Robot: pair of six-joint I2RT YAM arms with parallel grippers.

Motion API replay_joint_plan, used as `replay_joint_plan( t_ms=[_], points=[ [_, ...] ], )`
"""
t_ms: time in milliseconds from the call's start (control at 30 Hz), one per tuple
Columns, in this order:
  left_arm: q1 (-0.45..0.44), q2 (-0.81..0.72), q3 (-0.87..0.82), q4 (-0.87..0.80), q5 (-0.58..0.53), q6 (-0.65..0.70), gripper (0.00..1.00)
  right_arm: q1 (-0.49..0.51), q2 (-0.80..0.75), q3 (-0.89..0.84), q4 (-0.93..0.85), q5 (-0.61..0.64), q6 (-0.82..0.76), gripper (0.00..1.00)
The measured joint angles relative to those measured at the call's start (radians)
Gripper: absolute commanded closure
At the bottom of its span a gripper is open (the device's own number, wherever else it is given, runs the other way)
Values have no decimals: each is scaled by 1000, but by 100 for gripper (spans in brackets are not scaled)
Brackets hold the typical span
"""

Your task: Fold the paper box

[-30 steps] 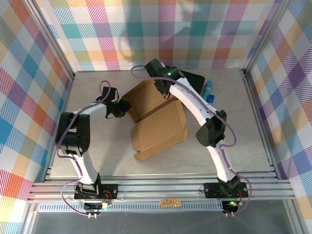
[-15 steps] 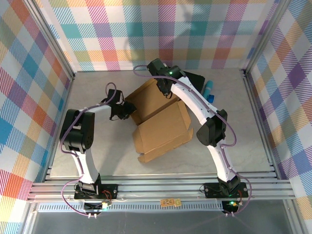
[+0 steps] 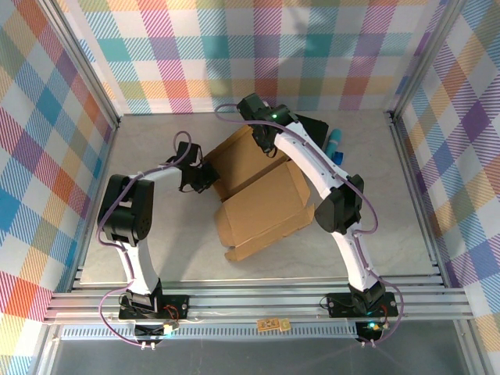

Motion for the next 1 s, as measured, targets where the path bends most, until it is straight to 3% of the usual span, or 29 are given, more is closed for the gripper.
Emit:
replay_joint_plan(
  t_ms=[167, 367, 500, 733, 933, 1000],
  points=[
    [-16, 11, 43, -71, -46, 22, 100, 0, 0, 0, -3, 0, 0, 100],
    [-40, 16, 81, -150, -106, 41, 100, 1, 0, 0, -8, 0, 3, 100],
    [-43, 16, 82, -162, -103, 51, 84, 1, 1, 0, -18, 0, 4, 100],
    [-48, 16, 68, -166, -103, 38, 74, 1, 2, 0, -26, 0, 4, 100],
    [-61, 16, 65, -167, -104, 26, 77, 1, 2, 0, -33, 3, 7, 100],
    [-66, 16, 63, -167, -103, 21, 84, 1, 2, 0, -34, 5, 7, 100]
  ],
)
